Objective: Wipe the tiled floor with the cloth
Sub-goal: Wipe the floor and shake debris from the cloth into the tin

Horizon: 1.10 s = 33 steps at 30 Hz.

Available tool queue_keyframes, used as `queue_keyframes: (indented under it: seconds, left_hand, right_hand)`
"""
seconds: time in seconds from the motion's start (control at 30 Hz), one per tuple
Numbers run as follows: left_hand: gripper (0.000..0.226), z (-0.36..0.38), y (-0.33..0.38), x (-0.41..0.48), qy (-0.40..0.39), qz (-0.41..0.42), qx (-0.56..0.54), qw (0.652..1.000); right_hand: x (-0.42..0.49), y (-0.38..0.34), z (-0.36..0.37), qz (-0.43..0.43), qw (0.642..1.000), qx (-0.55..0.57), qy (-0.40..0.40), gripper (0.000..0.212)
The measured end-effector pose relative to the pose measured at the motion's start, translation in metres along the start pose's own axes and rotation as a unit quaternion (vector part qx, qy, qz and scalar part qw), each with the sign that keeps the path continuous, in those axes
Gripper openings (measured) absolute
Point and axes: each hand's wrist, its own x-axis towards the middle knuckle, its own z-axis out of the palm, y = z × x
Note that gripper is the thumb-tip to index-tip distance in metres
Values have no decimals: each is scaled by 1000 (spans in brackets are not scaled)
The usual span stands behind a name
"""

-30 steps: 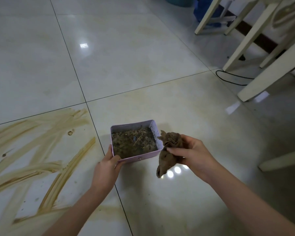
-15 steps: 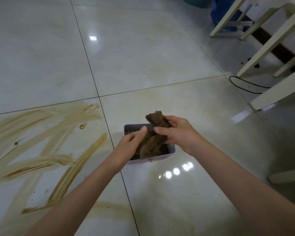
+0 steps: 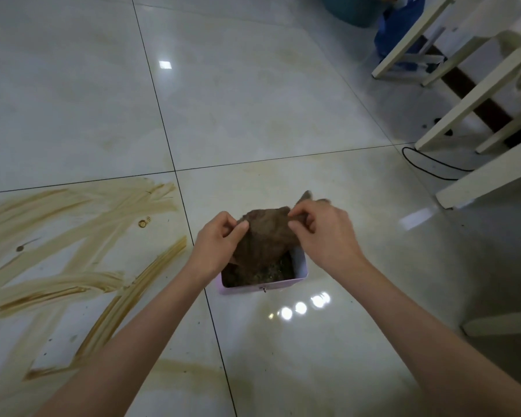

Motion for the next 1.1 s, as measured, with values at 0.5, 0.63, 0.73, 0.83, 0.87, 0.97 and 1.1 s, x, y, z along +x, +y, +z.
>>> queue_keyframes:
  seconds: [0.5,0.63,0.73,0.83,0.87,0.97,1.1]
  left_hand:
    - [28,1,7,1,5,95,72,993]
    - [24,17,20,-8,-9,105,43,994]
    - [22,45,38,-19,-14,126,4,992]
    - [21,87,62,-30,-69,117,-50,990]
    - [21,104,69,-34,-97,106,-66,987]
    - [20,157,80,-56,-167,74,-59,981]
    - [21,228,84,-89,-252,44,-54,965]
  right_hand:
    - [-2,8,-20,12,1000,-24,4,8]
    - [-22,19,-38,-18,996,-12,88,5]
    - [-43,33,-60,9,988,77,137,6]
    - [-70,64,-90,71,980,133,131,14]
    - [-81,78,-100,91,978,140,122,14]
    - [-121,121,-123,178,962,183,100,21]
    - [-175,172,-124,335,895,285,70,51]
